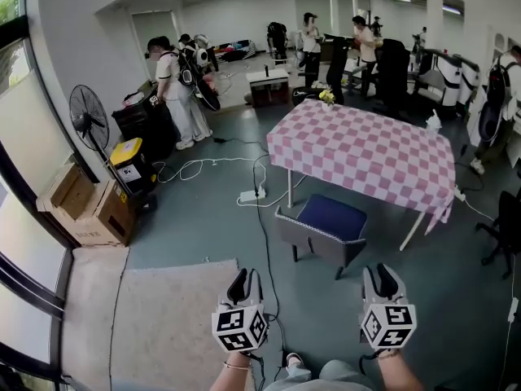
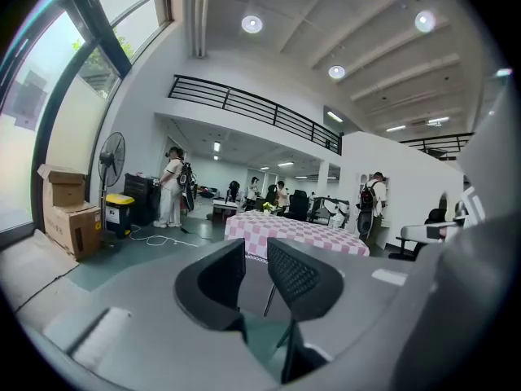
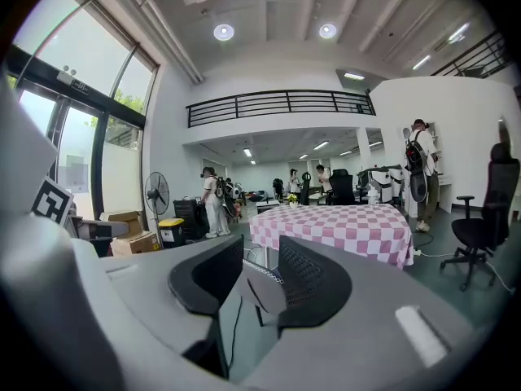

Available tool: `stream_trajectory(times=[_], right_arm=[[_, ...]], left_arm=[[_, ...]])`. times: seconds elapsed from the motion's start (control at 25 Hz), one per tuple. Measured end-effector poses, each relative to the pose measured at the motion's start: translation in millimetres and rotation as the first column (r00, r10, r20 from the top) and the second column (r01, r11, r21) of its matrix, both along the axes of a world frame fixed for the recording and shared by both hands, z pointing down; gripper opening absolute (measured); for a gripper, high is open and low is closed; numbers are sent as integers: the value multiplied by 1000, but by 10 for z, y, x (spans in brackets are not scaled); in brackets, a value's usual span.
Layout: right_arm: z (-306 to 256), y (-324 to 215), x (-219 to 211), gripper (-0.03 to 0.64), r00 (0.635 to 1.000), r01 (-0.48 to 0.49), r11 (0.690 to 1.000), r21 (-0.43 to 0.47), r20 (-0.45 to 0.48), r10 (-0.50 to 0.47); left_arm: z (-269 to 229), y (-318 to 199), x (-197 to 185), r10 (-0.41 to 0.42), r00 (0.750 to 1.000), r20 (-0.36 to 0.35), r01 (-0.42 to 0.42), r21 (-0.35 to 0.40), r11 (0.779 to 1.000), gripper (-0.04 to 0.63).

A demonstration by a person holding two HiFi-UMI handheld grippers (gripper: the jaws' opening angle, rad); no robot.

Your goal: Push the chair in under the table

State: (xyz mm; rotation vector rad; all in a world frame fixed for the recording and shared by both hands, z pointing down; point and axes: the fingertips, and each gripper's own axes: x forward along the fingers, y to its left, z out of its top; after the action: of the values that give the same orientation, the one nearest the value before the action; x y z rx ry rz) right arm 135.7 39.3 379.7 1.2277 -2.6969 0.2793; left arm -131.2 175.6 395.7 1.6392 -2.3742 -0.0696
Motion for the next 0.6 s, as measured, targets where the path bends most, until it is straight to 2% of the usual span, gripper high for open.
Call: stream_trajectory(times=[0.36,0.6], right_arm=[[174,-384,-152,118,996,-70,997,-29,-51,68],[334,-957,-488,118,996,-83,995,-60,-17,83]], left_arm=[[221,-504,-306,46,997,-55,-46,-5,999,86],[297,-1105,-516,91,995,-31,-91,-31,995,86]])
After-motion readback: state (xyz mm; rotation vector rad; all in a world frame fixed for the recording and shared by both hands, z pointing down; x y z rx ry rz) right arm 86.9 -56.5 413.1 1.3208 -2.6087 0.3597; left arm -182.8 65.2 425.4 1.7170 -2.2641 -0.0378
